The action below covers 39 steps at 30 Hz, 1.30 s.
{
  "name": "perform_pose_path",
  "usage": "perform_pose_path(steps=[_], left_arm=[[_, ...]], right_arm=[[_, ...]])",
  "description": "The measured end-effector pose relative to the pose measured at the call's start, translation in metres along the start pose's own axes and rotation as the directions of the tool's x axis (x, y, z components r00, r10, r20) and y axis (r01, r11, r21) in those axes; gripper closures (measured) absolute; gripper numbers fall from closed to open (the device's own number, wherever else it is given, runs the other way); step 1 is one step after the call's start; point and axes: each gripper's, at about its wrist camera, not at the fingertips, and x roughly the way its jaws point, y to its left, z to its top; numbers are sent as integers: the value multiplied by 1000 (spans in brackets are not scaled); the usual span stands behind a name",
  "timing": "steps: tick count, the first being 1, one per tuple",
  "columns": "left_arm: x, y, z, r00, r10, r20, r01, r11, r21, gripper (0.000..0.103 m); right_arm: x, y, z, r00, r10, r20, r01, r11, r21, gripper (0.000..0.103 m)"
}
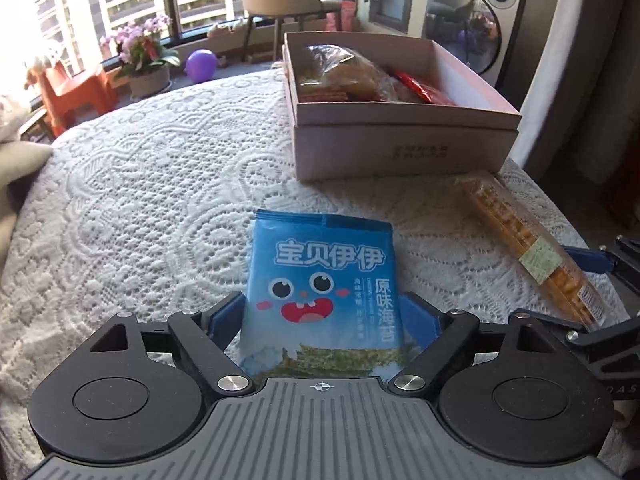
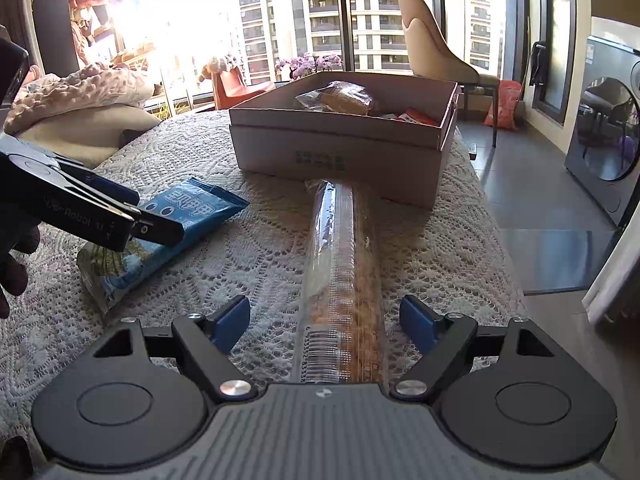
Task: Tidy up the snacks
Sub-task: 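Drop the blue bag into the pink box with the left tool while the right drops the bread-stick bag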
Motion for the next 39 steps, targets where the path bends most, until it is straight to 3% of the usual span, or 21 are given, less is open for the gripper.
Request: perform_pose_path(steps=[13,20,24,29,35,38,39], left_arm=[[38,-6,36,998,30,-54,-29,999,23,12],[46,4,48,999,-5,-39,3,999,-36,13],[24,3,37,999,-43,20,44,998,-51,14],[-32,-12,10,989,-62,136,62,998,7,14],[-73,-21,-6,973,-100,210,94,995,35,14],[-78,-21,-11,975,-97,200,93,995,30,13],[-78,-21,-12,975,-96,200,92,995,30,13]], right_arm=[[1,2,0,1000,0,-8,0,1000,-18,17],[1,3,-1,1000,0,-9,0,1000,-19,17],[0,1,0,1000,4,-7,-4,1000,-12,17],[0,-6,5,1000,20,-4,-20,1000,24,18],[13,-8,25,1000,13,-21,-13,1000,9,38],[18,-2,34,998,4,-66,-6,999,-32,70],[14,-1,37,998,12,-64,-14,999,-35,72]])
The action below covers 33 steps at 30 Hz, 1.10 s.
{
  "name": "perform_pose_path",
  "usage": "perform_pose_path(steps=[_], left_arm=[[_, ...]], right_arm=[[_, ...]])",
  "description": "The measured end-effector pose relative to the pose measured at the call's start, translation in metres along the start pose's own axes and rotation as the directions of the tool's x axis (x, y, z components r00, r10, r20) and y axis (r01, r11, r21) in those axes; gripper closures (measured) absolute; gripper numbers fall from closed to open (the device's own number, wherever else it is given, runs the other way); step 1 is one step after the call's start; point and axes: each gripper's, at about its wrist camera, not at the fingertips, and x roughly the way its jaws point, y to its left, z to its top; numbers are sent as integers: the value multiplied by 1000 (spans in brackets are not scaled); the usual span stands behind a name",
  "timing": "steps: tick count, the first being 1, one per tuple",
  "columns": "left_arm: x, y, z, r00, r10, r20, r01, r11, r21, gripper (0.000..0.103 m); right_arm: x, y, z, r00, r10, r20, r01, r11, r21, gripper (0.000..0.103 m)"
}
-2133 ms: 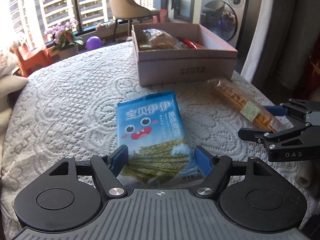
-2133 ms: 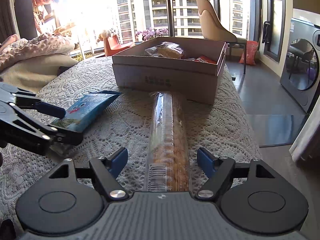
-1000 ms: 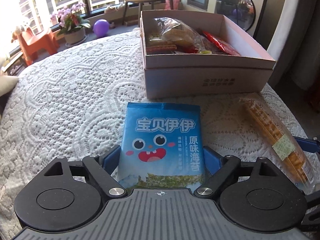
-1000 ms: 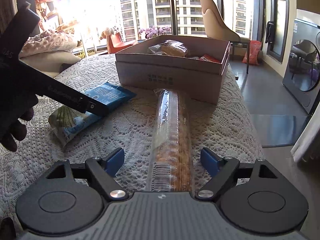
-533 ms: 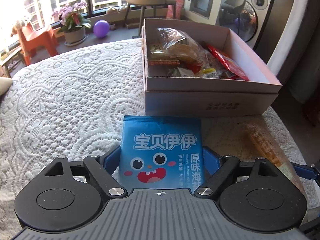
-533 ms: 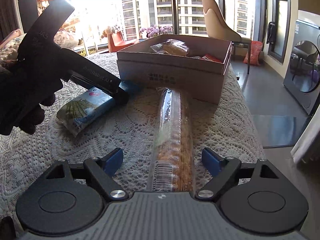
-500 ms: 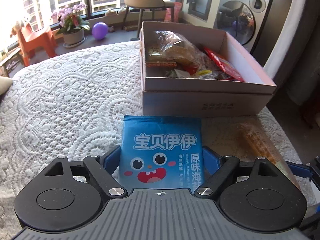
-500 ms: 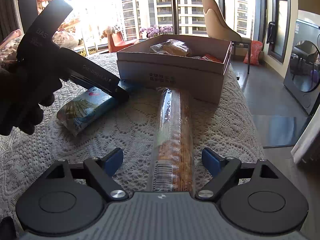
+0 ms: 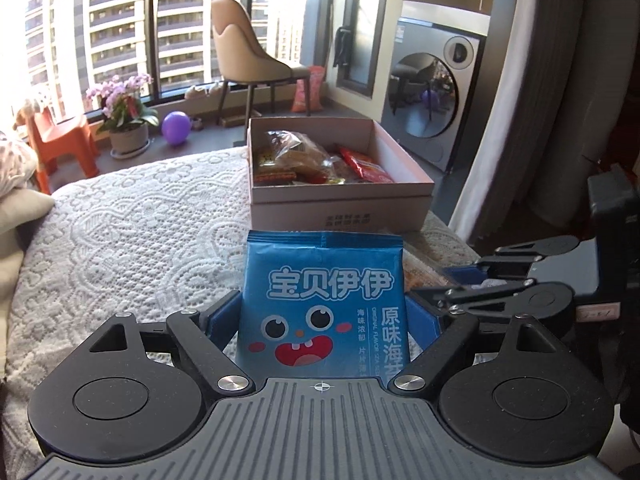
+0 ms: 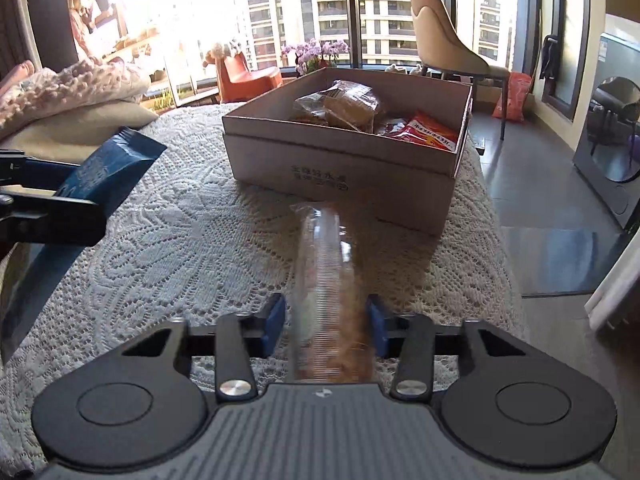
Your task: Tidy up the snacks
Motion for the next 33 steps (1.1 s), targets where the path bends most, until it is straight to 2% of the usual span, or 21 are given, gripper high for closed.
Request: perform_pose_path(steps=[3,6,8,11,13,15,16,17,18,19,20,21,22,24,27,30,33], left_arm=[[-3,2,1,1000,-17,13,18,1000,-20,14],[-14,7,24,994,-53,100,58,997,-46,14],[-24,8,53,980,-58,191,66,997,-36,13],[-24,6,106,951,-84,298,85,996,12,13],[-7,7,140,929,-107,353,109,994,14,13],[24,13,165,914,-133,383,156,987,-30,12],[48,19,175,913,-159,377,199,977,-70,12],[76,26,181,920,-187,344,240,964,-117,12],[108,30,185,937,-219,272,268,950,-160,12],[145,34,185,955,-248,164,278,940,-195,13],[172,36,181,964,-250,91,264,940,-213,13],[196,40,175,973,-227,43,231,948,-219,13],[209,43,168,979,-200,31,202,955,-219,15],[217,53,159,974,-213,73,224,945,-238,21],[202,76,152,955,-230,185,277,915,-294,22],[188,92,153,964,-200,173,243,928,-281,22],[175,96,143,971,-174,166,215,936,-277,22]], right_arm=[[-28,3,8,998,36,51,-35,999,-18,74],[-64,0,26,990,53,129,-49,998,-33,75],[-92,-5,48,977,54,208,-47,998,-41,75],[-128,-16,92,943,31,333,-16,999,-47,75],[-141,-24,121,921,10,390,4,999,-34,75],[-143,-32,148,900,-31,434,43,999,-19,75],[-139,-35,158,893,-53,446,65,998,-13,74],[-131,-39,168,890,-70,450,81,997,-5,74],[-122,-43,176,892,-78,446,85,996,5,74],[-111,-49,184,898,-77,433,79,997,15,74],[-98,-53,190,907,-75,415,70,997,26,75],[-85,-58,195,917,-76,392,66,997,40,75],[-71,-63,198,926,-81,368,65,996,55,75],[-44,-71,201,941,-86,328,65,995,74,75],[-1,-83,197,964,-68,257,39,993,116,74],[46,-91,186,985,-39,166,11,986,167,74],[93,-86,168,997,-29,72,15,981,193,74]])
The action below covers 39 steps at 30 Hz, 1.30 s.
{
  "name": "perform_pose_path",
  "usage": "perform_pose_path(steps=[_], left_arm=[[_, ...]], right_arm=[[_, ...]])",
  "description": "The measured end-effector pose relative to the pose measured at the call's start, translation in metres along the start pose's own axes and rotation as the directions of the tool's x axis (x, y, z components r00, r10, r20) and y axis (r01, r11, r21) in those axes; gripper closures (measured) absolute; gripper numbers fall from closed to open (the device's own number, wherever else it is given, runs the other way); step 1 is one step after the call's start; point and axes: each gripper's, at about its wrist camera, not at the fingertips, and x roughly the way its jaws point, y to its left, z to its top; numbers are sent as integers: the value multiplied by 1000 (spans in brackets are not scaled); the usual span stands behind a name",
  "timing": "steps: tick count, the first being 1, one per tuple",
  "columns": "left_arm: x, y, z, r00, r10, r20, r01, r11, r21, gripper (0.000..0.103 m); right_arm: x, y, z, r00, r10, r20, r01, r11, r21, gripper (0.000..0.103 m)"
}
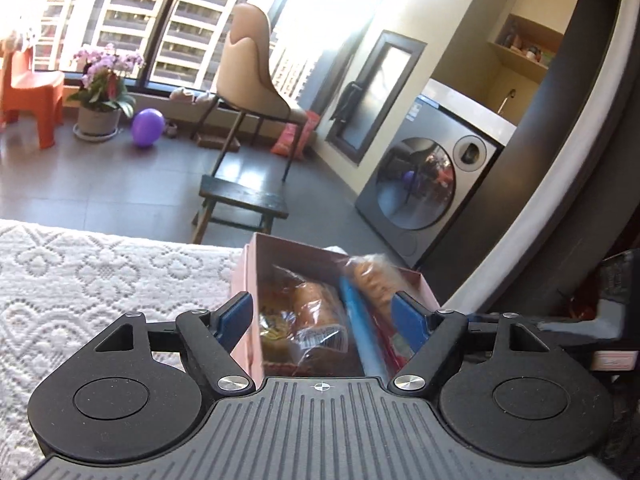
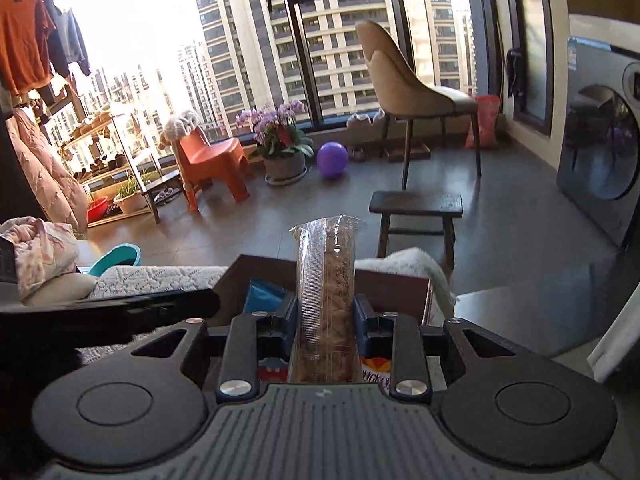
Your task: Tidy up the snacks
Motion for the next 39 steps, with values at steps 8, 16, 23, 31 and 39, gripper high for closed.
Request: perform_pose_path(steps=[8,16,23,31,39], left_arm=[[-65,-9,-52,995,93,-32,-90,991,97,22],[-118,-33,-141,954,295,-44,-281,939,200,22],[-137,-39,-201,917,398,8,-395,908,139,22],[-129,-53,-205,879,476,29,-474,863,175,21],[-129,-52,-205,878,477,30,-474,862,177,21]], right_arm=[[-1,27,-24,999,-39,25,42,990,-136,42],[-102,66,-88,993,-58,107,75,984,-162,23],[-88,91,-183,994,-91,-56,79,979,-187,22],[-88,78,-203,990,-136,-25,132,984,-118,3],[-91,74,-209,988,-148,35,151,984,-99,0]])
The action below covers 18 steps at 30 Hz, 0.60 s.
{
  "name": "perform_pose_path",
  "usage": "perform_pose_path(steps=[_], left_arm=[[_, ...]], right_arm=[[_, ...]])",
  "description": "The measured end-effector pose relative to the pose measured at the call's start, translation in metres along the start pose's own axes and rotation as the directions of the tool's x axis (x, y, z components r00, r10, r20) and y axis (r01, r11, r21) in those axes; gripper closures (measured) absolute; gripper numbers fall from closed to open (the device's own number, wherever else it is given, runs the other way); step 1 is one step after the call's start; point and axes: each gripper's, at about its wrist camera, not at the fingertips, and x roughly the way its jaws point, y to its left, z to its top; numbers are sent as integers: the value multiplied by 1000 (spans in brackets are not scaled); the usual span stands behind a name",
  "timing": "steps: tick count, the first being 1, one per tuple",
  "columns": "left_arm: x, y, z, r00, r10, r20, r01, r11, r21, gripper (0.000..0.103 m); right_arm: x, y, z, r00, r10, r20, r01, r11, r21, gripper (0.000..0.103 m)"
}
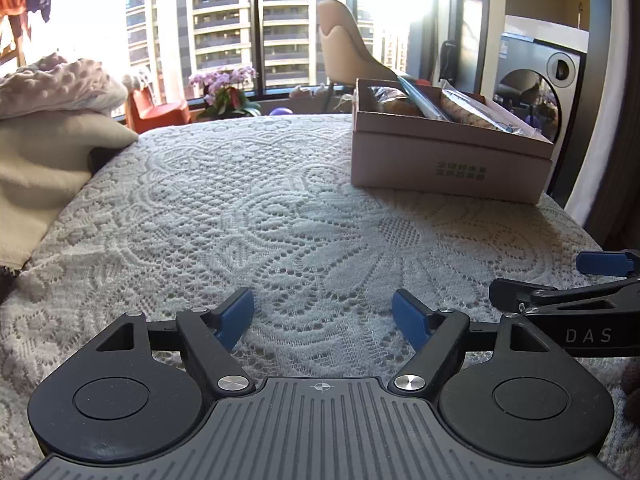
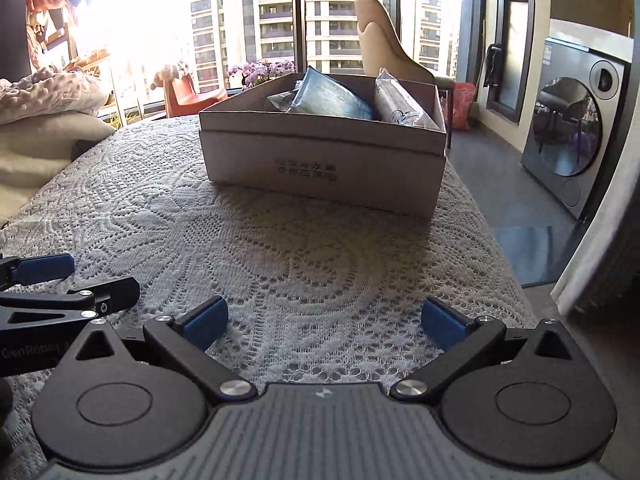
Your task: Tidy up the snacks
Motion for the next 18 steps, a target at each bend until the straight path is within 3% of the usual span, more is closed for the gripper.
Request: perform_pose_path(steps=[18], left_arm=[[0,2,0,1000,-3,-1,3,1000,0,21]], right_arm=[[1,-1,0,1000,1,0,-1,1000,3,0]])
